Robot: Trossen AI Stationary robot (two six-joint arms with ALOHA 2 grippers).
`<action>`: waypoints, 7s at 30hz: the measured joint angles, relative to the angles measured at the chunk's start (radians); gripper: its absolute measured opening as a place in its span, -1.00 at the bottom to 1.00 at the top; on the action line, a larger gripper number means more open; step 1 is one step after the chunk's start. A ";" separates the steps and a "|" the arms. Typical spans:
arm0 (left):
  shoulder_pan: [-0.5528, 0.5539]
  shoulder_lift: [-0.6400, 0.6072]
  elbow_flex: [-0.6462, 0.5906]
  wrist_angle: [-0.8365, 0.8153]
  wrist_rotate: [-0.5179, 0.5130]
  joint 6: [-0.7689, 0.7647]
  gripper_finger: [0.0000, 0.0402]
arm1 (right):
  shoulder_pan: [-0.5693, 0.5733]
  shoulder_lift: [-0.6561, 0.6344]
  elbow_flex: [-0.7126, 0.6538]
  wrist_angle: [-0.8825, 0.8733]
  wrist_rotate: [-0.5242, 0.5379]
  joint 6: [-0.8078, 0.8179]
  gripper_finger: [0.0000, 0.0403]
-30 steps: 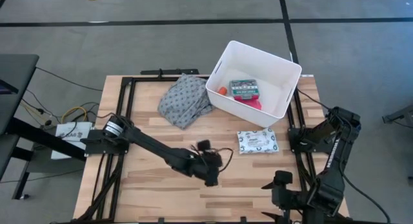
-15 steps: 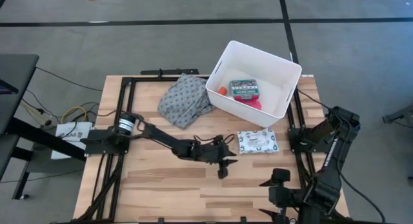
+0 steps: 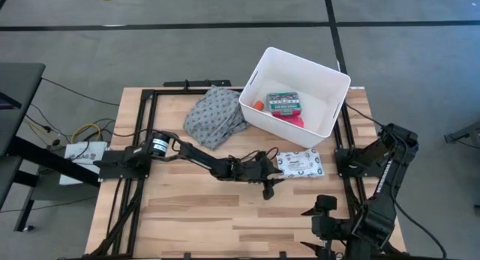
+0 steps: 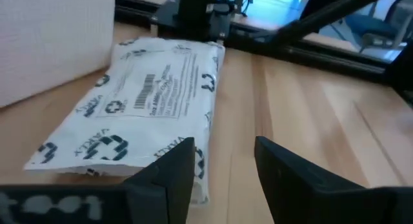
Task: Pick & place medical supplies in basket/bin
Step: Put the white bag in the white bin
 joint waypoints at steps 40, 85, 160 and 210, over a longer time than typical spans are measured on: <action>0.030 0.031 0.018 -0.031 -0.044 -0.081 -0.25 | 0.000 0.000 0.000 -0.001 0.000 -0.001 0.95; 0.033 0.031 0.018 -0.012 -0.088 -0.177 -0.25 | 0.000 0.000 0.000 -0.001 0.000 -0.008 0.95; 0.076 0.229 0.318 -0.064 0.057 -0.179 -0.96 | -0.022 0.005 0.001 0.037 -0.003 -0.107 0.95; -0.077 -0.060 0.317 -0.646 -0.180 0.093 -1.00 | -0.059 0.011 0.000 0.055 -0.004 0.133 0.95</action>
